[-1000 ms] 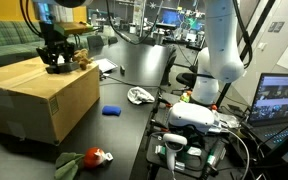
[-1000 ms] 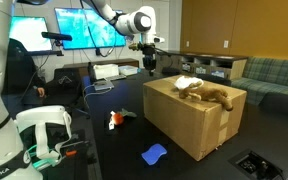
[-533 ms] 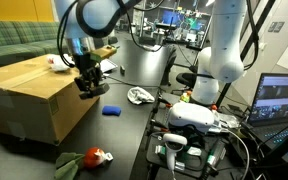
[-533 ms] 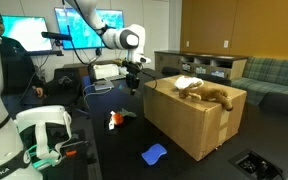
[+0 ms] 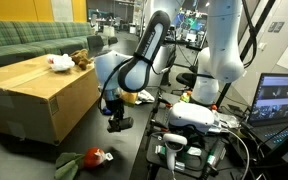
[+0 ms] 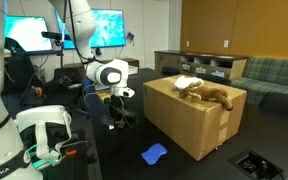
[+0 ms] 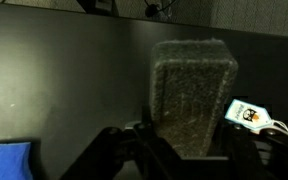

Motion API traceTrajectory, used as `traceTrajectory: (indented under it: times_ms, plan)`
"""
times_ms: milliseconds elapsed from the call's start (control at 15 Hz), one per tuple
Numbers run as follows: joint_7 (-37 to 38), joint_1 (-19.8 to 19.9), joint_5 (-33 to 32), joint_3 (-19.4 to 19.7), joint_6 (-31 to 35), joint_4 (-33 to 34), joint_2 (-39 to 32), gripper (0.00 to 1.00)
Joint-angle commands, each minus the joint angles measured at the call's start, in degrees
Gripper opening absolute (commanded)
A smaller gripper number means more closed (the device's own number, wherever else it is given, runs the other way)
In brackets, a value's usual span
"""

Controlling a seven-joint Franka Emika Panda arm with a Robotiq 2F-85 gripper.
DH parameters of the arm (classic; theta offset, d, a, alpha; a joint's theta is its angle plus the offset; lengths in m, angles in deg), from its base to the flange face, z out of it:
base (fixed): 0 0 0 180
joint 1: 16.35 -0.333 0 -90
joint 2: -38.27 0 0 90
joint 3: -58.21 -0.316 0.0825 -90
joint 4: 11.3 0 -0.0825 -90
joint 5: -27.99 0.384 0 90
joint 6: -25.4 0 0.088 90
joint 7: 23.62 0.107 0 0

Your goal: Swap the things on the box with the things on the table

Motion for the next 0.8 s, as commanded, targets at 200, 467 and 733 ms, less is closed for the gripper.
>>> traceTrajectory:
  times_ms: [200, 467, 733]
  plan:
    - [2.24, -2.58, 1.61, 0.55, 15.83, -0.02, -9.78, 0.31]
    - [5.63, -6.06, 2.06, 3.84, 22.11, 1.46, -13.6, 0.31]
    - [9.65, -11.53, 1.89, 9.45, 25.84, 3.2, -15.1, 0.31]
